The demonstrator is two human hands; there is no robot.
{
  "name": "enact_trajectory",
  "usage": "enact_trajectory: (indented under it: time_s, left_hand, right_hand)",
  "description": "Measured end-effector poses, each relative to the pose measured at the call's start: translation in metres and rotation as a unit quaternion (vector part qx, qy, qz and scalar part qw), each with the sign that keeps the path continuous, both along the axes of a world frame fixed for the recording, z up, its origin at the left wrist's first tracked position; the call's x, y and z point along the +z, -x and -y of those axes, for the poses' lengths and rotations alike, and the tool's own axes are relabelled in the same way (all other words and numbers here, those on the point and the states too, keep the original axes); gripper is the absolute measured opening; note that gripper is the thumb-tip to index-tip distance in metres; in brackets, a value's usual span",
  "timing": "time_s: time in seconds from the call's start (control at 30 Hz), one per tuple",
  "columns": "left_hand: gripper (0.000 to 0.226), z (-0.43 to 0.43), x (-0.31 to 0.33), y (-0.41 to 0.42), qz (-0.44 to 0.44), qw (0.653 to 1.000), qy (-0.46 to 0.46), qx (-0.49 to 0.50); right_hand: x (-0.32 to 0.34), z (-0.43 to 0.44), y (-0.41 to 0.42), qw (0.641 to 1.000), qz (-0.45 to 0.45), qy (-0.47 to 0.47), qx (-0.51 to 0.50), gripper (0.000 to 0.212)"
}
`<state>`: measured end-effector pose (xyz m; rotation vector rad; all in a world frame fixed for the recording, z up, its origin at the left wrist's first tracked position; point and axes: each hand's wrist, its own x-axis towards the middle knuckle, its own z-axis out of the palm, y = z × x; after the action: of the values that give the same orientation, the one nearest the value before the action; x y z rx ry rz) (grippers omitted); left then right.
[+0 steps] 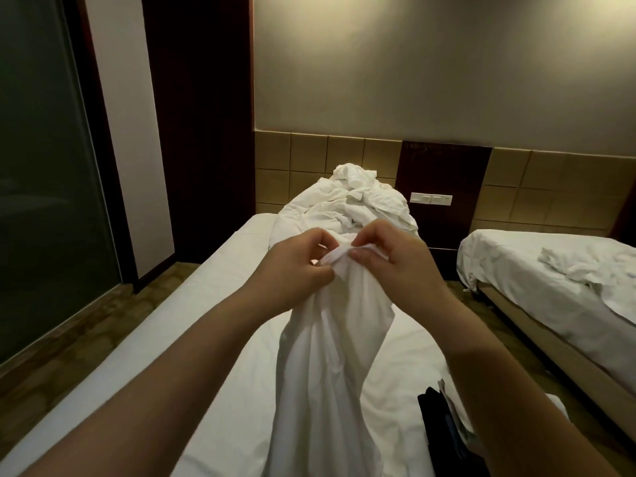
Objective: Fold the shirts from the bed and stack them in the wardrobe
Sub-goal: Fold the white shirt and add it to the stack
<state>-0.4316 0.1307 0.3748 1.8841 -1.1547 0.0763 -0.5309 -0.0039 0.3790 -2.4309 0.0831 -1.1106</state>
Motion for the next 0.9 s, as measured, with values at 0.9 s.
enact_trajectory:
  time_s: [0.9]
  left_hand:
    - [0.03, 0.031, -0.039, -0.013, -0.025, 0.993, -0.093, 0.066]
  right_hand:
    - [0.076, 0.039, -0.019, 0.982, -0.089, 0.136, -0.096, 0.019]
